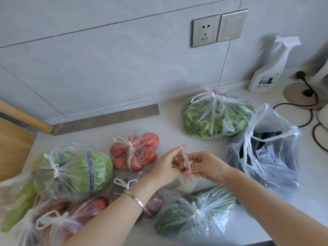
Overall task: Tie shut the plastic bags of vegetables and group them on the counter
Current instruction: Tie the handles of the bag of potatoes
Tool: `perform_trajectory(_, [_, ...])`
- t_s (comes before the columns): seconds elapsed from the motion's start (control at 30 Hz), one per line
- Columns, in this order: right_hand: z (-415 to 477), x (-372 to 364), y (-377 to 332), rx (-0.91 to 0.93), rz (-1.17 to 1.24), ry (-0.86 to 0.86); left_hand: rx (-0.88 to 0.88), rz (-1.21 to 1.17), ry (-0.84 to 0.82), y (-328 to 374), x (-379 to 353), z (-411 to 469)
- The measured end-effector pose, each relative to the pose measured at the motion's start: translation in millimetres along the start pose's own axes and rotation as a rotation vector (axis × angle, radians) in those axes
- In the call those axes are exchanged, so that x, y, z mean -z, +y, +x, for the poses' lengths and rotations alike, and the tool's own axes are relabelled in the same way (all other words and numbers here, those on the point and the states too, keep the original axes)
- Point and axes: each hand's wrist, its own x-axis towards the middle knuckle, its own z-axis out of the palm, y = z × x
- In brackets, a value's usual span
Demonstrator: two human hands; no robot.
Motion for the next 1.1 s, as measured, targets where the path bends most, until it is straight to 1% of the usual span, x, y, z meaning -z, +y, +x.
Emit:
perform_trajectory(0.03, [1.5, 2.4, 2.5, -0.031, -0.060, 0.004, -0.002, 0.055, -0.014, -2.6, 1.3, 2.0])
perform_trajectory(0.07, [4.1, 5.5, 5.7, -0.058, -0.195, 0.027, -0.015, 0.130, -0.034, -4.5, 2.2, 3.0])
perform_trajectory(0.13, [10.3, 9.1, 12.2, -0.099, -0.523, 0.129, -0.044, 0.244, -0.063, -9.2, 2.7, 2.7])
perform_trajectory(0.17, [13.3, 8.8, 15.6, -0.109, -0.584, 0.184, -0.041, 0.251, -0.063, -11.2, 2.9, 1.6])
perform_trajectory(0.2, [16.8, 9.7, 20.1, -0.133, -0.543, 0.235, -0.019, 0.236, -0.050, -13.8, 4.1, 0.2])
perform_trajectory(0.27, [23.0, 16.9, 28.3, -0.254, -0.208, 0.362, 0.039, 0.226, 0.012, -18.5, 11.1, -3.1])
perform_trajectory(0.33, [30.2, 28.7, 37.2, -0.373, 0.086, 0.459, 0.109, 0.309, 0.068, -28.4, 27.5, -6.2])
perform_trajectory(0.37, [33.8, 34.6, 43.3, -0.409, 0.170, 0.481, 0.133, 0.405, 0.064, -34.5, 35.9, -8.3])
perform_trajectory(0.43, [39.2, 39.7, 54.1, -0.453, 0.277, 0.497, 0.121, 0.695, 0.036, -45.1, 47.6, -13.1])
perform_trajectory(0.47, [42.3, 40.3, 59.1, -0.473, 0.314, 0.519, 0.096, 0.785, 0.041, -49.7, 49.2, -13.3])
perform_trajectory(0.5, [45.5, 40.2, 63.5, -0.490, 0.351, 0.551, 0.077, 0.807, 0.064, -50.4, 48.0, -12.3])
perform_trajectory(0.53, [47.5, 39.7, 66.2, -0.506, 0.395, 0.584, 0.092, 0.728, 0.093, -50.5, 45.7, -11.0])
perform_trajectory(0.57, [50.0, 39.0, 68.1, -0.525, 0.453, 0.610, 0.155, 0.532, 0.135, -47.6, 42.7, -8.9])
perform_trajectory(0.6, [51.9, 38.4, 69.5, -0.537, 0.517, 0.627, 0.253, 0.278, 0.194, -45.7, 40.0, -5.5])
perform_trajectory(0.67, [55.1, 37.5, 72.7, -0.554, 0.636, 0.650, 0.445, -0.233, 0.382, -48.1, 36.2, 2.2])
perform_trajectory(0.7, [56.1, 36.9, 74.6, -0.565, 0.694, 0.665, 0.549, -0.463, 0.463, -53.1, 33.4, 5.6])
perform_trajectory(0.73, [55.9, 35.7, 75.4, -0.576, 0.756, 0.679, 0.644, -0.657, 0.503, -57.4, 30.1, 7.1])
perform_trajectory(0.8, [55.4, 33.6, 76.1, -0.573, 0.858, 0.734, 0.777, -0.890, 0.519, -60.6, 24.0, 8.0])
perform_trajectory(0.87, [53.3, 31.1, 70.3, -0.479, 0.888, 0.821, 0.765, -1.022, 0.533, -54.2, 22.6, 9.7])
perform_trajectory(0.9, [52.0, 29.4, 65.1, -0.368, 0.901, 0.839, 0.715, -1.074, 0.546, -48.1, 23.3, 11.4])
perform_trajectory(0.93, [50.0, 25.9, 58.1, -0.229, 0.924, 0.814, 0.643, -1.117, 0.551, -40.8, 24.9, 13.0])
perform_trajectory(0.97, [47.3, 22.0, 51.0, -0.086, 0.928, 0.745, 0.567, -1.146, 0.531, -31.5, 25.6, 14.5])
perform_trajectory(1.0, [44.5, 16.6, 44.3, 0.023, 0.869, 0.657, 0.496, -1.168, 0.495, -22.7, 25.3, 15.6])
perform_trajectory(1.07, [41.8, 6.5, 37.8, 0.140, 0.654, 0.511, 0.390, -1.190, 0.409, -10.4, 20.1, 15.5])
perform_trajectory(1.1, [42.7, 3.6, 38.4, 0.163, 0.553, 0.472, 0.354, -1.144, 0.374, -7.3, 16.5, 15.6])
